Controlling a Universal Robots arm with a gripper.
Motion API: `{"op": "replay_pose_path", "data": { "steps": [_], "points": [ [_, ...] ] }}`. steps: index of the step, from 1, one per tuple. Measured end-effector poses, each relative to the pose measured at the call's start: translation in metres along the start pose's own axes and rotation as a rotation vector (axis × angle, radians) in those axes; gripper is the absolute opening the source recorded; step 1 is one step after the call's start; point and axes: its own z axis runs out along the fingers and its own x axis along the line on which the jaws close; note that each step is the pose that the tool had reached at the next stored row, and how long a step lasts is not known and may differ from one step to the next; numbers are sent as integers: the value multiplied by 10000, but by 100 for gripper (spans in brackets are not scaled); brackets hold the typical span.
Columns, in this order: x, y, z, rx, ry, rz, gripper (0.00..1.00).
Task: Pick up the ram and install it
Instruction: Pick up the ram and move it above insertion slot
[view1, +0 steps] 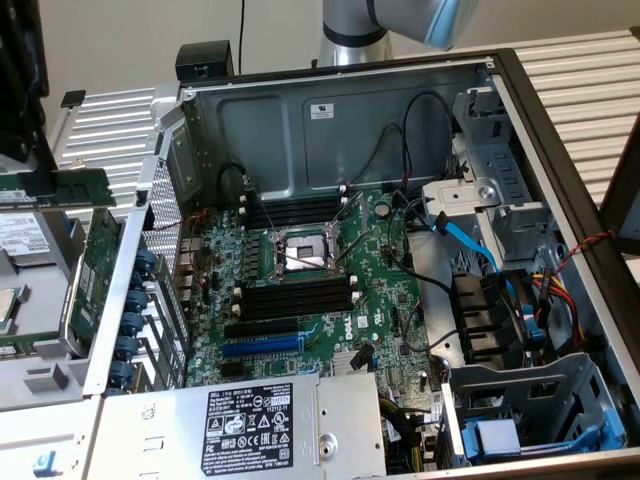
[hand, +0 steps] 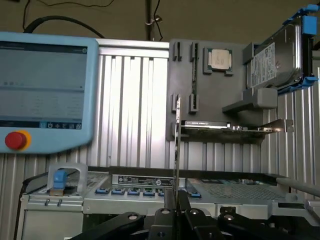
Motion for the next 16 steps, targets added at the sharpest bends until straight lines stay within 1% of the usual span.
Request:
{"op": "replay_pose_path", "data": {
  "steps": [2,3,5,6,7,12,14,16],
  "points": [
    [1,-90,-9,-10,20,2,13],
    [2,-135,-13,-11,49,4,13],
    [3,-217,-20,-11,127,11,13],
    [3,-256,-24,-12,152,14,13],
    [3,-291,-28,-12,162,15,13],
    [5,-446,-42,5,163,14,13],
    [5,-504,-47,36,164,13,13],
    [4,-560,-53,82,165,10,13]
  ]
}}
